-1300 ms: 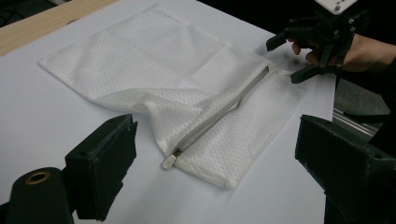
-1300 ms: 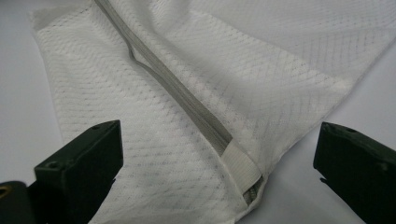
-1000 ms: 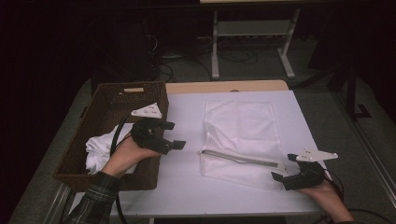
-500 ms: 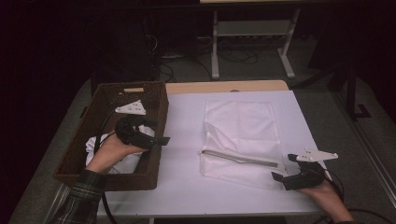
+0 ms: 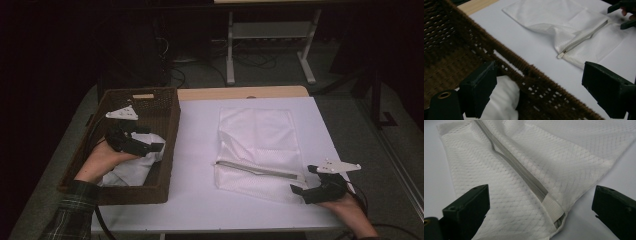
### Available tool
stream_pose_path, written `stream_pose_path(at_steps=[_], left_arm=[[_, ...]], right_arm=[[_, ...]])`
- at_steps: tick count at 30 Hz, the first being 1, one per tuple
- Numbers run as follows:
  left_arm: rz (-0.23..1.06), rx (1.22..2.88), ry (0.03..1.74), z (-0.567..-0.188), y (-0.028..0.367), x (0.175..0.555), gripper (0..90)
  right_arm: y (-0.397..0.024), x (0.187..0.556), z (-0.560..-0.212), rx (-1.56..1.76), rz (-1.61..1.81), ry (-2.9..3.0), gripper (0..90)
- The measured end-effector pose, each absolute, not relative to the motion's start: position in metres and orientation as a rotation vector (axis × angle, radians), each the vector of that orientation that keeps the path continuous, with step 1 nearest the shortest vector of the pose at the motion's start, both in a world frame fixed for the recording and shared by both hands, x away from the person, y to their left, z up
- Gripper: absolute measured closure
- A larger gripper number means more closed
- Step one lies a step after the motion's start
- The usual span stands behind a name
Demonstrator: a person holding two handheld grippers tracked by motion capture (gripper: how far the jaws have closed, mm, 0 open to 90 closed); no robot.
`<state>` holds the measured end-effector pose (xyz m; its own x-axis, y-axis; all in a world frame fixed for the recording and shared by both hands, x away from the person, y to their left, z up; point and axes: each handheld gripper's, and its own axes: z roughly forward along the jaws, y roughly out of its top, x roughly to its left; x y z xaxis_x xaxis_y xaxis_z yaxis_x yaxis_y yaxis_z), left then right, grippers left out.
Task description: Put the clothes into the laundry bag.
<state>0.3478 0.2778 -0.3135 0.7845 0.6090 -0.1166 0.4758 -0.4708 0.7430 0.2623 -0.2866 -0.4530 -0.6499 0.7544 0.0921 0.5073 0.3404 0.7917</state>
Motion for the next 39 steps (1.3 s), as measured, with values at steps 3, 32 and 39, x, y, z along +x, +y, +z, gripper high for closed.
stream_pose_path(at_steps=[3,32,39], left_arm=[[0.221,2.16,0.824,-0.314,0.285,0.35,12.0],[0.293,2.389,0.96,-0.341,0.315,0.381,12.1],[0.257,2.43,0.973,-0.351,0.315,0.388,12.1]], right_arm=[[-0.287,0.262,-0.453,1.126,1.208,2.317,0.9],[-0.287,0.263,-0.454,1.127,1.206,2.325,0.9],[-0.286,0.263,-0.454,1.127,1.209,2.325,0.9]])
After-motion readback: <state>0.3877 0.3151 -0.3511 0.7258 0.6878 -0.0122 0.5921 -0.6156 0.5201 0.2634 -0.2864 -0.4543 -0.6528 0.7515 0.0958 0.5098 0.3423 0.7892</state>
